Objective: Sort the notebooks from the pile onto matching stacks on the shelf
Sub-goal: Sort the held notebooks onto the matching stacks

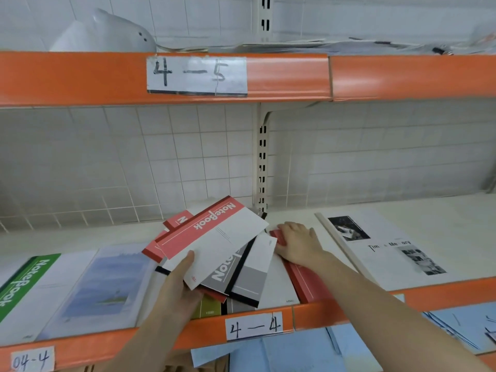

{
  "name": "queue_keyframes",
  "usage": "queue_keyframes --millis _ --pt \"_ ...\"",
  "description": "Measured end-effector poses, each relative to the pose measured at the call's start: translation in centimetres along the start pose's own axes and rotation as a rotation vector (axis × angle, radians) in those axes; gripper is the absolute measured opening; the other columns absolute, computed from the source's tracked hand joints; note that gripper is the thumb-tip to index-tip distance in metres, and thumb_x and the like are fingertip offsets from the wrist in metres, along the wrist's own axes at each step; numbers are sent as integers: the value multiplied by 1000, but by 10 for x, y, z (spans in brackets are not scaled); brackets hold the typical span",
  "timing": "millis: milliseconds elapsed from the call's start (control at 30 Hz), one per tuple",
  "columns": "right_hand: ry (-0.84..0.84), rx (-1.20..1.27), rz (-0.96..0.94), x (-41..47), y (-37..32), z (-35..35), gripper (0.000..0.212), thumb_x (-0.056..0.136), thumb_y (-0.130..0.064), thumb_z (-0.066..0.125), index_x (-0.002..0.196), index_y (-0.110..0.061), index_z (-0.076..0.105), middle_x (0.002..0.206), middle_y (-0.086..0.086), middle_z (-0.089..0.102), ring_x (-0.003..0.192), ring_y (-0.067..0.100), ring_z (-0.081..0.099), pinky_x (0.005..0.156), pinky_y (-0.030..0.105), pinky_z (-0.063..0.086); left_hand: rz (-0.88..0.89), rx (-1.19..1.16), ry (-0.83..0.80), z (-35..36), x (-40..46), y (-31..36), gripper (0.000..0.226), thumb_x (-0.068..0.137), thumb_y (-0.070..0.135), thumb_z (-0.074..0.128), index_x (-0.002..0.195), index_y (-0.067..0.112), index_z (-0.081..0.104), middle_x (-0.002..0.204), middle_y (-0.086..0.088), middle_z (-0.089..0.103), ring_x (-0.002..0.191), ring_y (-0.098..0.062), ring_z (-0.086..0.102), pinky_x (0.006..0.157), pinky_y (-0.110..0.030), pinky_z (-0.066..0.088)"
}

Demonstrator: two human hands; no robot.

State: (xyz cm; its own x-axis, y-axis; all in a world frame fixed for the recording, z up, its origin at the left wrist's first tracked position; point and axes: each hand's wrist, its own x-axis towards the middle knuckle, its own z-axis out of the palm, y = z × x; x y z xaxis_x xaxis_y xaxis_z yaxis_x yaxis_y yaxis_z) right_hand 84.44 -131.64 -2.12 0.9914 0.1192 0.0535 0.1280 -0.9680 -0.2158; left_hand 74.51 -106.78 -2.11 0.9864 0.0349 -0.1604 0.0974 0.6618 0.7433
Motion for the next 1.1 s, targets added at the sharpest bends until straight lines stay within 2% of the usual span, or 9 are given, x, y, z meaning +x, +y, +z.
queue_keyframes --millis 267,400,500,600,667,733,833,1000,1100 --pt "83 -22 61 15 8 10 51 91 -55 41 127 -19 48 130 5 42 123 26 37 104 46 27 13 13 -24 -4 6 -2 44 86 18 58 129 16 54 122 -16 64 114 -40 59 100 -60 42" --pt "116 12 91 19 5 13 48 92 -53 41 119 -16 53 121 5 48 117 26 41 101 41 30 11 17 -31 -4 6 -3 44 85 18 59 128 17 56 121 -17 65 114 -40 59 101 -61 40" --pt "214 241 97 18 1 7 58 92 -45 25 107 -4 64 110 14 60 109 32 49 92 36 33 -7 4 -24 -4 7 -3 45 83 18 61 128 18 56 120 -15 66 113 -38 60 99 -58 43" --pt "354 653 192 5 -14 -15 44 102 -23 30 103 6 63 104 23 63 100 33 54 83 35 38 -17 0 -27 -2 7 -3 47 83 17 62 129 18 54 121 -15 66 113 -37 60 99 -58 43" --pt "273 872 204 -8 -28 -28 43 101 -33 36 106 2 61 104 22 64 94 34 59 80 36 44 -20 4 -19 -1 6 -3 44 82 16 62 125 18 57 119 -14 67 112 -37 61 99 -57 44" --pt "98 957 207 -20 -41 -34 44 96 -39 48 106 3 55 98 20 64 85 31 63 67 29 46 -23 15 -14 1 4 -2 42 80 15 63 122 18 58 117 -14 68 110 -36 63 96 -56 46" --pt "-44 1084 233 -31 -45 -31 30 88 -22 66 106 -8 46 89 0 58 74 10 60 58 20 46 -30 38 -18 3 1 0 37 83 17 61 120 18 59 115 -13 69 107 -34 64 92 -53 48" --pt "128 1139 335 -26 -34 -25 33 86 -9 67 115 -5 51 99 10 59 72 18 58 60 26 47 -41 25 -26 7 -1 1 26 90 25 56 115 19 62 113 -9 70 107 -30 65 92 -50 48" --pt "311 1091 373 -26 -23 -31 20 91 -2 54 106 11 59 79 13 59 54 19 49 46 21 39 -43 31 -42 6 -1 1 32 91 25 56 123 19 58 117 -10 68 109 -30 64 95 -51 47"
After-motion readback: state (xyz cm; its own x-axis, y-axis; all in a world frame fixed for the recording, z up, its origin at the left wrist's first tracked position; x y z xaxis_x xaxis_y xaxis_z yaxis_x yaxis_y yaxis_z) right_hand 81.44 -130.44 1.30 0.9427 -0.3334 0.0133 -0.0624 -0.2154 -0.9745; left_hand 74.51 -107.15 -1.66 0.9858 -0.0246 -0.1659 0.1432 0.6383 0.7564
